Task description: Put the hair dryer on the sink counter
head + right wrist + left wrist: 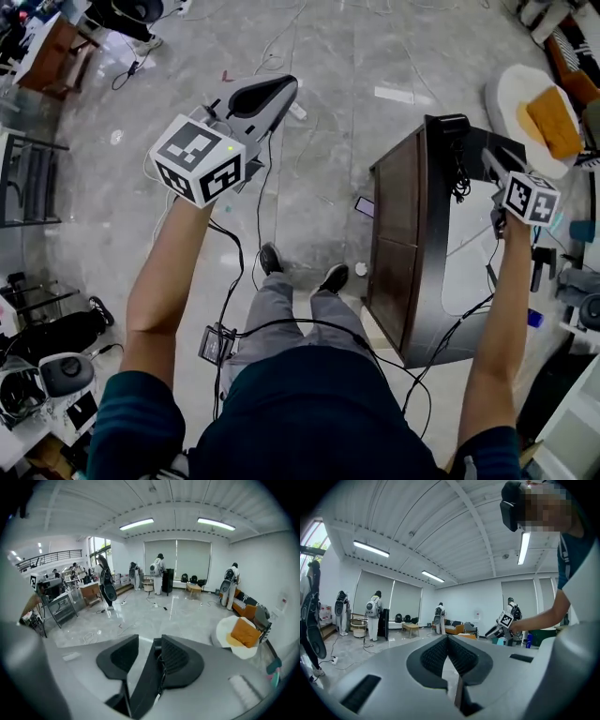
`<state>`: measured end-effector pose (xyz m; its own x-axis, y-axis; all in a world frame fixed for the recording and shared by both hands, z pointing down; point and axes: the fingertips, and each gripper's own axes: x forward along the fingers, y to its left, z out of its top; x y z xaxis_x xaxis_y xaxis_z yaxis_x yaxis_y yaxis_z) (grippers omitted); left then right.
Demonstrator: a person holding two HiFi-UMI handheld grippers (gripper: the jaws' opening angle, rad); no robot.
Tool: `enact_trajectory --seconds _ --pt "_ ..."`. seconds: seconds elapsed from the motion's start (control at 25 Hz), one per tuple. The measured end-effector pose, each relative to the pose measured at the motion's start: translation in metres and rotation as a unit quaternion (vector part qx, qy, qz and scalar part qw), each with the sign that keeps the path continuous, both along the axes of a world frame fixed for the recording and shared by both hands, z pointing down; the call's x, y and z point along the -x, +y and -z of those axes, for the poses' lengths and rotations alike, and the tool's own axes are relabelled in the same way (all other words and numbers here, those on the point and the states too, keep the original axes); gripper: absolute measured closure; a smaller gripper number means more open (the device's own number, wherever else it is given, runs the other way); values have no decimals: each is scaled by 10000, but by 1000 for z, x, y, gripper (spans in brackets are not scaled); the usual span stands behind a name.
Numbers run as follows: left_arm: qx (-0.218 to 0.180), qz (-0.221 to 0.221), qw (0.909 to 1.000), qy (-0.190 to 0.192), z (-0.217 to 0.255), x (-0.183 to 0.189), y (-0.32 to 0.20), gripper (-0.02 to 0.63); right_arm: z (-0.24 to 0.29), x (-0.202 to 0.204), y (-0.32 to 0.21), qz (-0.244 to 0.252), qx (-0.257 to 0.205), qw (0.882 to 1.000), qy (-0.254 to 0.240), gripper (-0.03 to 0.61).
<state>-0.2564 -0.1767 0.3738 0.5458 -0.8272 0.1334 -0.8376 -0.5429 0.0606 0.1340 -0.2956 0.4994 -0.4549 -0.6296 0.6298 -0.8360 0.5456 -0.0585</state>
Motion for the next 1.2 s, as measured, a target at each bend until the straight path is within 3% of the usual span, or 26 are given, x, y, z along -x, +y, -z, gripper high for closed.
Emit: enact_trajectory --seconds 0.16,0.36,0.6,1.2 --pt "-206 -144 9997 2 42 -2 19 610 83 18 32 149 -632 9970 -412 568" --pt "-474 -320 9983 -53 85 -4 36 610 157 32 77 340 -1245 9890 -722 569" --pt "-623 -438 9968 -251 121 -9 64 609 207 33 124 396 -1633 9820 -867 569" --pt "-800 -356 9959 -230 161 0 102 609 262 22 197 115 -2204 9740 -517 571"
